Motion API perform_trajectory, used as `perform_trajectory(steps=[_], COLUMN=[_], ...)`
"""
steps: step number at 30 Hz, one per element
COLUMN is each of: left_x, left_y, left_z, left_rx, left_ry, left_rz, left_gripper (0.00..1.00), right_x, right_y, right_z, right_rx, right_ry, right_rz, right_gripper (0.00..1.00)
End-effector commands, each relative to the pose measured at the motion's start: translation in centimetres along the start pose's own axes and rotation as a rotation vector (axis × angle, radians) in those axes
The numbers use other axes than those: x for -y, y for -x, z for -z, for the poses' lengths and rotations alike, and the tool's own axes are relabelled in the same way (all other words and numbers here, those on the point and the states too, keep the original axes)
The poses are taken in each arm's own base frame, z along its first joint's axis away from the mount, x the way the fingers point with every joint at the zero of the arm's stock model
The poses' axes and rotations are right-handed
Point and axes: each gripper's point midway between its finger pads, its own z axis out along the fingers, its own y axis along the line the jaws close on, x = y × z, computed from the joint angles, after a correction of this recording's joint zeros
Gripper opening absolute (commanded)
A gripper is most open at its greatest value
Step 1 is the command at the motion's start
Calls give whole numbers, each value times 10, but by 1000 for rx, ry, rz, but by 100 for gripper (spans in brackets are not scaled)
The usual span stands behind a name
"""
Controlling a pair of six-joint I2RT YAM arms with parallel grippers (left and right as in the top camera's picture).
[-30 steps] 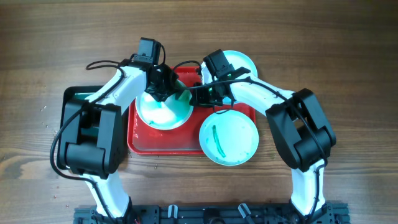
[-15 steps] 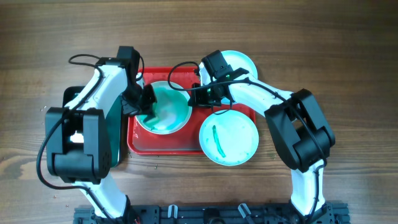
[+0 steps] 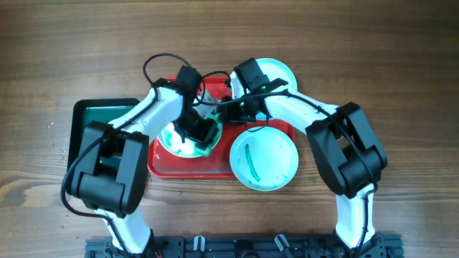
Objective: Clean dirty plates on tray and stack at the side
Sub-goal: 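Scrub the plate once more, then lift the sponge away to the left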
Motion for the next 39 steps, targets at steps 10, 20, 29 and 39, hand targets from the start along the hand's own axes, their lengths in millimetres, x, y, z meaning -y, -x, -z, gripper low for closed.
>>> perform_trajectory(steps=[10, 20, 29, 39], left_x=[-104, -161, -122, -121], left_y=[-27, -34, 55, 53], left_z=[35, 84, 128, 196], left_rx=[45, 321, 463, 537], left_ry=[505, 917, 591, 427], left_rz=[590, 988, 858, 908], left_gripper=[4, 4, 4, 4], right_x=[7, 7, 16, 11], right_y=[-7, -7, -7, -2], right_z=[-7, -7, -7, -17], right_rx=[-31, -32, -23, 39], right_ry=[1, 0, -44, -111], right_rz=[-25, -26, -37, 29], right_gripper=[4, 4, 4, 13])
